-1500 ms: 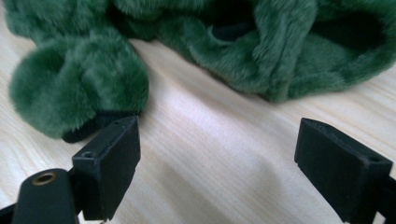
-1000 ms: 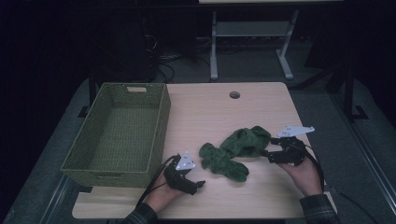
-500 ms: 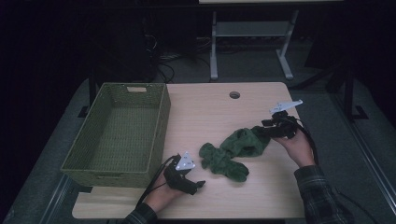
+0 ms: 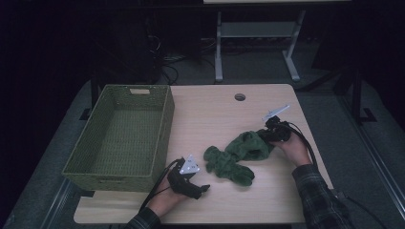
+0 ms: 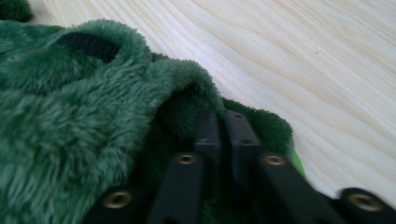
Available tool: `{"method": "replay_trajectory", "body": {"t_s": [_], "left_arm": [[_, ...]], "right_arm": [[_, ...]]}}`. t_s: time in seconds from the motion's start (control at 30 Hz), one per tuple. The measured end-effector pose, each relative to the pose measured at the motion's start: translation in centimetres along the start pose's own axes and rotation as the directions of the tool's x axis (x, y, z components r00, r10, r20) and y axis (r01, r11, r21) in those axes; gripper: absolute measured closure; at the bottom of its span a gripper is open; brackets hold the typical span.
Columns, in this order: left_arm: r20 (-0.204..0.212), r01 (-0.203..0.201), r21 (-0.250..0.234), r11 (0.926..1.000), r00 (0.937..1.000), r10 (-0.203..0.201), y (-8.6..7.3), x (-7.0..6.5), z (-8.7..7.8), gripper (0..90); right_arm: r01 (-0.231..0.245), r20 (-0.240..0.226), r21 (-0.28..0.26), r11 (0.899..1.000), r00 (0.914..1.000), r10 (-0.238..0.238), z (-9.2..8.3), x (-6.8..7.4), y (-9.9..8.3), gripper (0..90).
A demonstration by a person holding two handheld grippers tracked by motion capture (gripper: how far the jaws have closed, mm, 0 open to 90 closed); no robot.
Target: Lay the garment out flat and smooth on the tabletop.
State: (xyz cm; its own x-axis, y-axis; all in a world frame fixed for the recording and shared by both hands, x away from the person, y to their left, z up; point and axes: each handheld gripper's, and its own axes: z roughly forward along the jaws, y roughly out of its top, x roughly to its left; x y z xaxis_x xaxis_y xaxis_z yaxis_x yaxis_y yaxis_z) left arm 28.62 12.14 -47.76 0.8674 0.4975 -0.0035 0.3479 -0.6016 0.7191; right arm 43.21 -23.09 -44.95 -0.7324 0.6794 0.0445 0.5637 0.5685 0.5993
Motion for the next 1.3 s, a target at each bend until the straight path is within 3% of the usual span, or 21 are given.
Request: {"method": "replay_trajectory", "body": {"t_s": [0.3, 0.37, 0.5, 0.67, 0.83, 0.87, 0.9, 1.0, 1.1, 1.17, 1.2, 1.27, 1.3], "left_arm": [[-0.001, -0.005, 0.005, 1.0000, 1.0000, 0.005, 0.0, 0.0, 0.0, 12.7], [-0.001, -0.006, 0.005, 1.0000, 1.0000, 0.006, 0.0, 0.0, 0.0, 12.7], [0.001, 0.003, 0.001, 1.0000, 1.0000, -0.003, 0.0, 0.0, 0.0, 12.7], [0.000, -0.001, 0.000, 1.0000, 1.0000, 0.001, 0.0, 0.0, 0.0, 12.7], [0.000, -0.002, 0.001, 1.0000, 1.0000, 0.002, 0.0, 0.0, 0.0, 12.7], [0.000, -0.002, 0.001, 1.0000, 1.0000, 0.002, 0.0, 0.0, 0.0, 12.7], [0.000, -0.002, 0.001, 1.0000, 1.0000, 0.002, 0.0, 0.0, 0.0, 12.7], [0.000, -0.002, 0.005, 1.0000, 1.0000, 0.002, 0.0, 0.0, 0.0, 12.7], [0.000, -0.001, 0.004, 1.0000, 1.0000, 0.001, 0.0, 0.0, 0.0, 12.7], [-0.001, -0.002, 0.004, 1.0000, 1.0000, 0.002, 0.0, 0.0, 0.0, 12.8], [-0.001, -0.007, 0.004, 1.0000, 1.0000, 0.007, 0.0, 0.1, 0.0, 12.8], [-0.001, -0.006, 0.005, 1.0000, 1.0000, 0.006, 0.0, 0.0, 0.0, 12.8], [-0.002, -0.005, 0.005, 1.0000, 1.0000, 0.005, 0.0, 0.0, 0.0, 12.8]], "right_arm": [[-0.035, 0.024, -0.094, 0.995, 0.9990, 0.037, -1.7, -0.7, 2.5, 88.3], [-0.027, 0.041, -0.116, 0.993, 0.9987, 0.032, -1.8, -1.1, 3.2, 88.4], [-0.057, 0.042, -0.136, 0.989, 0.9971, 0.063, -1.6, -1.8, 4.3, 88.4], [-0.109, 0.043, -0.114, 0.987, 0.9924, 0.115, 1.2, -3.0, 5.0, 88.4], [-0.125, 0.054, -0.076, 0.989, 0.9902, 0.129, 3.4, -3.2, 5.0, 87.0], [-0.133, 0.065, -0.084, 0.988, 0.9883, 0.138, 3.6, -3.2, 5.0, 75.2], [-0.143, 0.064, -0.092, 0.985, 0.9868, 0.149, 3.4, -3.2, 5.0, 68.2], [-0.161, 0.075, -0.142, 0.977, 0.9820, 0.173, 1.7, -3.0, 5.1, 58.8], [-0.173, 0.055, -0.182, 0.968, 0.9811, 0.185, -0.4, -2.9, 4.8, 57.6], [-0.169, 0.058, -0.184, 0.968, 0.9815, 0.182, -1.0, -2.8, 4.7, 57.7], [-0.172, 0.038, -0.187, 0.967, 0.9825, 0.182, -2.3, -2.3, 4.3, 57.7], [-0.177, 0.032, -0.189, 0.966, 0.9819, 0.186, -2.7, -2.1, 4.1, 58.3], [-0.170, 0.027, -0.181, 0.969, 0.9838, 0.177, -3.7, -1.3, 3.4, 58.4]]}}
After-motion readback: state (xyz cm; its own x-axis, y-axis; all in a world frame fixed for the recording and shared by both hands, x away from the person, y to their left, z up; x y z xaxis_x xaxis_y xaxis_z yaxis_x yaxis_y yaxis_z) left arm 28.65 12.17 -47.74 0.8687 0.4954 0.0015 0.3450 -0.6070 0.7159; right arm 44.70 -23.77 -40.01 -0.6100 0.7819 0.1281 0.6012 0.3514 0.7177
